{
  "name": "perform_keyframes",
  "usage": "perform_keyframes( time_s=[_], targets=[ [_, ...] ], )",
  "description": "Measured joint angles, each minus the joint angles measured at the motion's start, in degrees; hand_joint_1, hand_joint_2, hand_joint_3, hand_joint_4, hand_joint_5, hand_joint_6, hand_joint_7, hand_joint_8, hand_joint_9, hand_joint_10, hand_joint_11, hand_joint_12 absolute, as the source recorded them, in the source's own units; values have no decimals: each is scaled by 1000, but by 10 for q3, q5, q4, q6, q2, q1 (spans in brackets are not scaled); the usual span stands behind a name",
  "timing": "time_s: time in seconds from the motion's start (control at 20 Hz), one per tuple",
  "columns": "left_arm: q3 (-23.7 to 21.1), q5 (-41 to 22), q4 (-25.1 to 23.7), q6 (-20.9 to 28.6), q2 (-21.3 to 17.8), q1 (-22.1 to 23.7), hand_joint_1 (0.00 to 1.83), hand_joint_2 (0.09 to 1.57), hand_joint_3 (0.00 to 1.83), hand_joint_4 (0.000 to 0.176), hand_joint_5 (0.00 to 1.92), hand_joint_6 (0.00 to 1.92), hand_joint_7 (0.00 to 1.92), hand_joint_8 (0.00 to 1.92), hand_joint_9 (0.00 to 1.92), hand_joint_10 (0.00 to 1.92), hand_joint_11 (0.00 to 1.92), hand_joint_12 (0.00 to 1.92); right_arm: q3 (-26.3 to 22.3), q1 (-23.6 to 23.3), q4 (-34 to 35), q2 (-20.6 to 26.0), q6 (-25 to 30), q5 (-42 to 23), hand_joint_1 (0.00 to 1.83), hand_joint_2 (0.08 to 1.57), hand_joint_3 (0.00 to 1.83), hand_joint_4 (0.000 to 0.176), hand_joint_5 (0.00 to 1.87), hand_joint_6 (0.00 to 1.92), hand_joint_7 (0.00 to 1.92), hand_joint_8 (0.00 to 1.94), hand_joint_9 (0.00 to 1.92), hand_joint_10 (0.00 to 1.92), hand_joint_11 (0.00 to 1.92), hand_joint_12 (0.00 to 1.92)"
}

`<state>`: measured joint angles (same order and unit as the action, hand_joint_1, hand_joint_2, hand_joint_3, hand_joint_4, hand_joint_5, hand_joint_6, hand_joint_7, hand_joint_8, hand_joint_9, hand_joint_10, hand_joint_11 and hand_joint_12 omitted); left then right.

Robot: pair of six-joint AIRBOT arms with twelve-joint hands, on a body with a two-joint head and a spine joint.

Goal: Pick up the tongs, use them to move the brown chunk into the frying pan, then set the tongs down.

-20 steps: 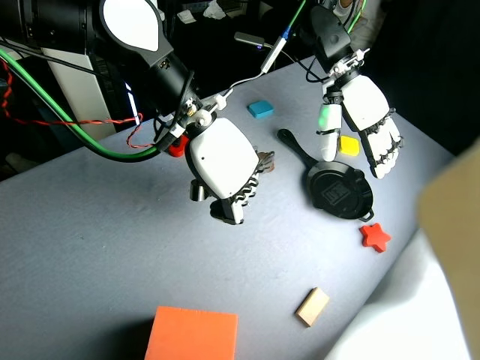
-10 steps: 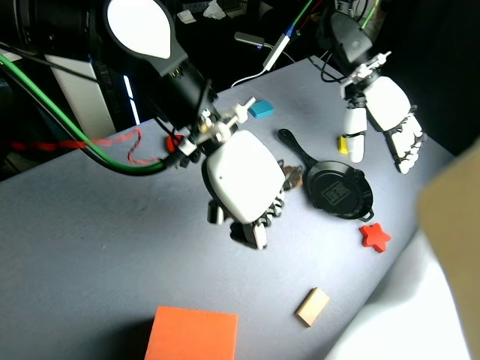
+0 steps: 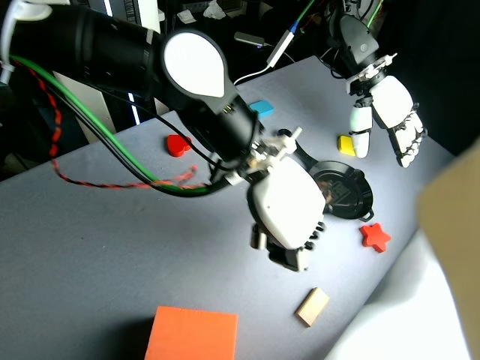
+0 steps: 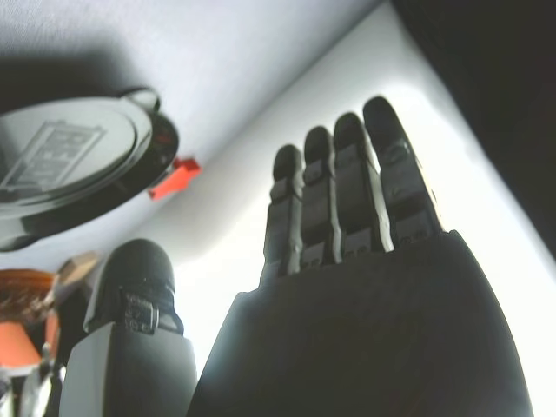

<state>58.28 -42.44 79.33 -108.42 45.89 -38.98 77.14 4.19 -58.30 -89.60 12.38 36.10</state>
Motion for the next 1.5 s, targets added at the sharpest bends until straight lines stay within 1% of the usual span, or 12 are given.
perform_keyframes(
  time_s=[0.05, 0.1, 0.5, 0.55, 0.65, 0.9, 0.95, 1.0, 1.05, 1.25, 1.3, 1.5],
  targets=[
    [2, 2, -1, 0, 0, 0, 1, 1224, 1, 0, 195, 2, 205, 1, 178, 1, 0, 571, 15, 0, 0, -12, 0, -6, 1201, 1162, 0, 0, 916, 1196, 914, 971, 1010, 432, 516, 1506],
    [3, 2, -3, 0, 0, 0, 0, 1225, 1, 0, 188, 0, 203, 0, 171, 0, 0, 564, 22, 0, -2, -17, 0, -10, 1203, 1163, 0, 0, 913, 1208, 898, 1014, 1007, 438, 517, 1506],
    [5, 3, -4, 0, -1, 0, 0, 1230, 2, 0, 172, 2, 168, 0, 135, 0, 0, 458, 61, 11, -44, -69, 24, -43, 1190, 1171, 1, 2, 882, 1223, 882, 1076, 947, 537, 506, 1534],
    [5, 3, -5, 0, -1, 0, 0, 1227, 0, 0, 192, 10, 194, 8, 166, 11, 0, 557, 65, 15, -42, -73, 27, -44, 1124, 1201, 1, 0, 820, 1235, 888, 654, 901, 556, 450, 1530],
    [5, 3, -4, 0, -1, 0, 0, 1225, 0, 0, 198, 9, 199, 5, 166, 8, 0, 556, 74, 23, -39, -83, 31, -44, 1091, 1235, 0, 0, 758, 1306, 943, 265, 785, 579, 322, 1550],
    [5, 3, -4, 0, -1, 0, 0, 1232, 2, 0, 168, 1, 171, 1, 147, 1, 0, 494, 83, 25, -43, -88, 37, -46, 1076, 1255, 1, 0, 714, 1369, 951, 119, 711, 575, 279, 1521],
    [5, 4, -4, 0, -1, 0, 14, 1232, 1, 0, 184, 6, 181, 3, 156, 3, 0, 511, 83, 25, -41, -89, 37, -46, 1053, 1222, 0, 0, 624, 838, 920, 94, 678, 587, 247, 1529],
    [5, 4, -5, 0, -1, 0, 14, 1232, 1, 0, 184, 6, 181, 3, 156, 3, 0, 511, 83, 25, -41, -90, 37, -46, 1053, 1222, 0, 0, 624, 838, 920, 94, 678, 587, 247, 1529],
    [5, 4, -5, 0, -1, 0, 2, 1235, 2, 0, 165, 2, 164, 0, 137, 1, 0, 478, 83, 25, -43, -90, 37, -47, 1066, 1193, 0, 0, 678, 558, 922, 76, 680, 587, 258, 1504],
    [5, 4, -4, 0, -1, 0, 0, 1233, 1, 0, 173, 5, 172, 3, 144, 4, 0, 488, 82, 25, -43, -89, 38, -45, 1074, 1185, 0, 0, 728, 413, 935, 61, 684, 580, 262, 1501],
    [5, 4, -5, 0, -1, 0, 0, 1230, 0, 0, 170, 3, 177, 4, 144, 4, 0, 463, 77, 25, -42, -84, 39, -43, 1082, 1243, 3, 0, 724, 1316, 960, 55, 687, 628, 272, 1547],
    [5, 4, -5, -2, -1, 1, 0, 1229, 0, 0, 169, 2, 171, 0, 149, 3, 0, 518, 28, 15, -41, -39, 39, -31, 1087, 1242, 0, 0, 736, 1338, 982, 50, 695, 663, 307, 1528]
  ],
)
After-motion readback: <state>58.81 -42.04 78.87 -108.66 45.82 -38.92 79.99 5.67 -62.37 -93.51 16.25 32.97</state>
